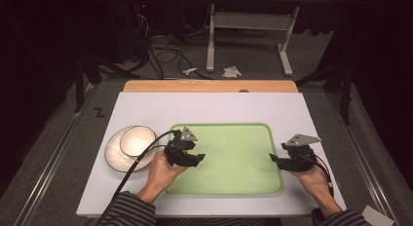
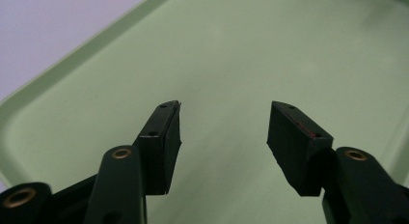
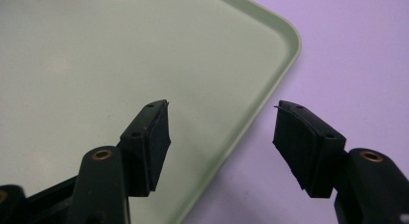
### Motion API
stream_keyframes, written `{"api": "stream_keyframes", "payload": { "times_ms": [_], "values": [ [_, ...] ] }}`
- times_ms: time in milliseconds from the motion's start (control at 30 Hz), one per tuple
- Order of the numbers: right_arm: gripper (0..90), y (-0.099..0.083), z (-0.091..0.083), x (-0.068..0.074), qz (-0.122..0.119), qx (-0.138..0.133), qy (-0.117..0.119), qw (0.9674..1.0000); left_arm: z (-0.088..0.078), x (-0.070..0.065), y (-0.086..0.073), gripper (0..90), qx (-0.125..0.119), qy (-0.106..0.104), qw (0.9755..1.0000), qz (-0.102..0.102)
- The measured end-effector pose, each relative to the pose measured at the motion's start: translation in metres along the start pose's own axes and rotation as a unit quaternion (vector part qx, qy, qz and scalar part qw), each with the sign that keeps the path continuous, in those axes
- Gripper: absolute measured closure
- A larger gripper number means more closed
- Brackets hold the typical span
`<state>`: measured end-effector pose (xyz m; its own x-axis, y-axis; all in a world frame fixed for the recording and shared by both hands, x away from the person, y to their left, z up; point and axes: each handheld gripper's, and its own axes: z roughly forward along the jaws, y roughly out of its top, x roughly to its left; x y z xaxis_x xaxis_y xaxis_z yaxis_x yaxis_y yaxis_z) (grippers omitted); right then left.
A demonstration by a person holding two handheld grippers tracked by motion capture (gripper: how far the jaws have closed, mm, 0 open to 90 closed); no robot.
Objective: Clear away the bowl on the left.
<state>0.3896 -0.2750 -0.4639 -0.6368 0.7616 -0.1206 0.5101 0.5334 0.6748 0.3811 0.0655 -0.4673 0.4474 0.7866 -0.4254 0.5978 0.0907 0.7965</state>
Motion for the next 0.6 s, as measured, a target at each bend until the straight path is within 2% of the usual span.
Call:
{"api": "stream_keyframes", "payload": {
  "times_ms": [100,433,600],
  "values": [
    [39.1,-0.0001,0.0013,0.0008,0.003,-0.003,0.003,1.0000,0.0003,0.0009,-0.0004,45.0,0.001,0.003,1.0000,0.001],
    [39.1,0.0001,0.0028,0.0047,-0.016,0.001,0.003,0.9999,-0.0035,0.0034,0.0010,42.1,-0.003,0.006,1.0000,0.000],
    [39.4,0.0006,0.0031,0.0046,-0.016,0.004,0.004,0.9999,-0.0055,0.0032,0.0023,42.7,-0.010,0.005,0.9999,0.002]
  ]
}}
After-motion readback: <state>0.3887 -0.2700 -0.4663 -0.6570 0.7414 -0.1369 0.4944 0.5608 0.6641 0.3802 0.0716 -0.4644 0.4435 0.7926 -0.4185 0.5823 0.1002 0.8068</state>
